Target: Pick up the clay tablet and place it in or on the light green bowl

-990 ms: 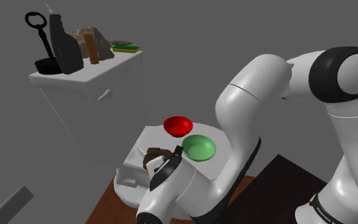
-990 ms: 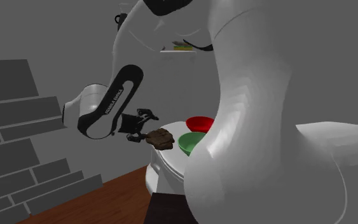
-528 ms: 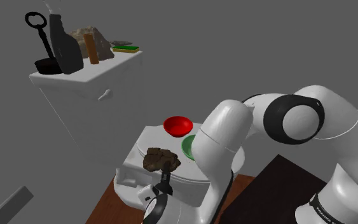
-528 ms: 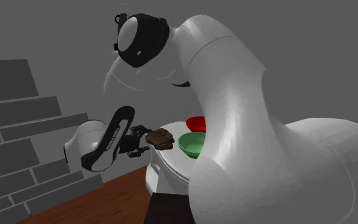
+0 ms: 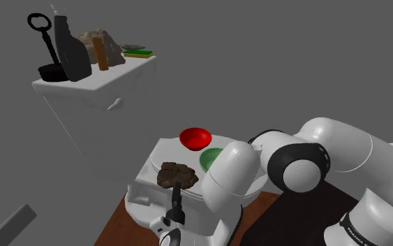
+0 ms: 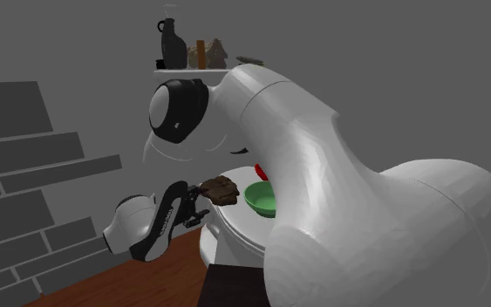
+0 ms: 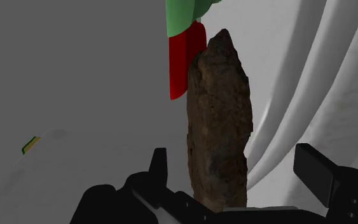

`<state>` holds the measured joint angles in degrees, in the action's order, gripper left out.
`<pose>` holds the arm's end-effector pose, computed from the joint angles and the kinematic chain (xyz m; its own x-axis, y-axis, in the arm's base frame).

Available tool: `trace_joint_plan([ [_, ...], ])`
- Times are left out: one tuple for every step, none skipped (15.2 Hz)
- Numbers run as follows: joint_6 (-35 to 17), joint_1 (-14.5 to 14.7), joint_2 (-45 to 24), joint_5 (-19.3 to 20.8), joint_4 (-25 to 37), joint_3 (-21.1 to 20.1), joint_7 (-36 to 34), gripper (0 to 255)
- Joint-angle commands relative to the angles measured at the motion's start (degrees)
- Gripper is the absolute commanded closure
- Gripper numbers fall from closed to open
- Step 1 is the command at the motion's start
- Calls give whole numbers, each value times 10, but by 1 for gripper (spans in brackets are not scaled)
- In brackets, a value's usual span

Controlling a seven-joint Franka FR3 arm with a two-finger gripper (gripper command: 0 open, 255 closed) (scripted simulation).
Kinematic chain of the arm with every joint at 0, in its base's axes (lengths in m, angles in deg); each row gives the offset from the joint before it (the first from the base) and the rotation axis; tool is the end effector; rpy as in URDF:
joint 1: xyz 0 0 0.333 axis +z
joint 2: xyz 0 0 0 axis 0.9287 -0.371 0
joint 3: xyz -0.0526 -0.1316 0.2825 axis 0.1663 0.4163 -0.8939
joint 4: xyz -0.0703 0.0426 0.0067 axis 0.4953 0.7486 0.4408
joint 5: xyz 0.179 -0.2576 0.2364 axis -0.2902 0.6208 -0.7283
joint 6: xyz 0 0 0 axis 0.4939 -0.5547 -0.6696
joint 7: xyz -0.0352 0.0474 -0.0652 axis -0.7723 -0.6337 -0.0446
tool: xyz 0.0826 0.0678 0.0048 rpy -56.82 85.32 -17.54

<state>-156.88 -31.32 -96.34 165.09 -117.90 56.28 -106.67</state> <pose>0.4259 0.4335 -0.0037 0.6375 0.7697 -0.0348 0.0550 -0.0004 0.9985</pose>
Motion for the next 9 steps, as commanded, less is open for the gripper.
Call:
trace_joint_plan([
  [-7,-6,-1,7,1,6,2,0],
  [-11,-9,0,10,0,8,2,0],
  [-15,-13,1,12,0,11,3,0],
  [-22,-18,2,17,-1,14,3,0],
  [-22,-18,2,17,-1,14,3,0],
  [-22,-18,2,17,-1,14,3,0],
  [-22,-18,2,17,-1,14,3,0],
  [-22,-18,2,17,-1,14,3,0],
  [-22,-18,2,17,-1,14,3,0],
])
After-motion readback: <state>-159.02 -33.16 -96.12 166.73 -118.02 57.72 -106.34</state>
